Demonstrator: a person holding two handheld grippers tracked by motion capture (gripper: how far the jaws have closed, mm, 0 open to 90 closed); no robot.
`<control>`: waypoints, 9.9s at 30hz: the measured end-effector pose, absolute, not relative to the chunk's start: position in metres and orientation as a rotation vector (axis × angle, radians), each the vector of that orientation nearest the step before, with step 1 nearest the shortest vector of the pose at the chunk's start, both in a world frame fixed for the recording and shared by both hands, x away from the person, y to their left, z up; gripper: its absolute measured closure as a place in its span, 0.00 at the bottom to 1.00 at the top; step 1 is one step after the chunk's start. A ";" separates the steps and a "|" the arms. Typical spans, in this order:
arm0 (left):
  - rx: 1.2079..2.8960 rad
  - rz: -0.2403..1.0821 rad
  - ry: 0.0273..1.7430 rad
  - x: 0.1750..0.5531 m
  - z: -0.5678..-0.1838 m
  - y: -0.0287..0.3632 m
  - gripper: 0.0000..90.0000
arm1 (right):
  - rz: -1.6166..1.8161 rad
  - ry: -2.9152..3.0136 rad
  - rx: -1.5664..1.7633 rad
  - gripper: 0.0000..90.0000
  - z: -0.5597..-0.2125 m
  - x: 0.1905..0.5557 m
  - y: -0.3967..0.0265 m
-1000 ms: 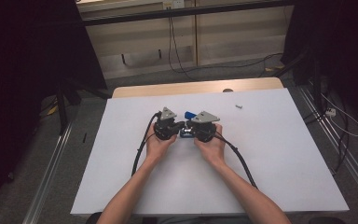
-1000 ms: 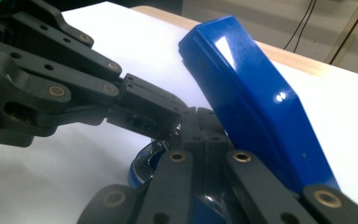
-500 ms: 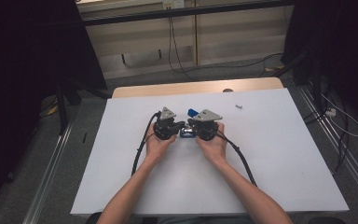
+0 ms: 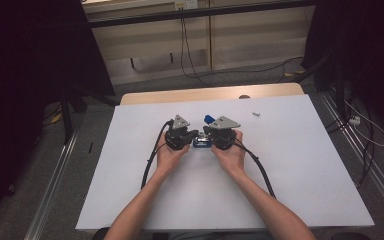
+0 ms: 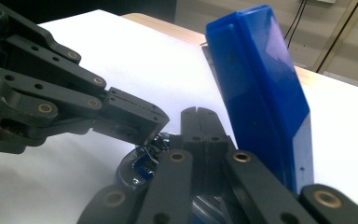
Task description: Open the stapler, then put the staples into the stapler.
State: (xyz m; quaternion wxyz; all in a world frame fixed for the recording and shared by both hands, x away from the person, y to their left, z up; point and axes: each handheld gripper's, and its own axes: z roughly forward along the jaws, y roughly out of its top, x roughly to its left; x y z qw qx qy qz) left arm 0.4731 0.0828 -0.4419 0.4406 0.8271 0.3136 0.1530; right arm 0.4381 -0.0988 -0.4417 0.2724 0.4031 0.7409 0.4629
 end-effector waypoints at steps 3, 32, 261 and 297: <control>2.052 0.381 0.779 0.473 -0.442 0.083 1.00 | 1.245 1.995 1.083 1.00 -0.442 0.438 -0.099; 2.051 0.389 0.771 0.473 -0.442 0.082 1.00 | 1.234 1.930 1.124 1.00 -0.434 0.434 -0.112; 1.889 0.503 0.856 0.329 -0.422 0.208 0.05 | 1.201 2.107 1.305 0.05 -0.408 0.453 -0.254; 1.862 0.533 0.847 0.320 -0.420 0.210 0.05 | 0.983 2.228 1.376 0.27 -0.427 0.519 -0.281</control>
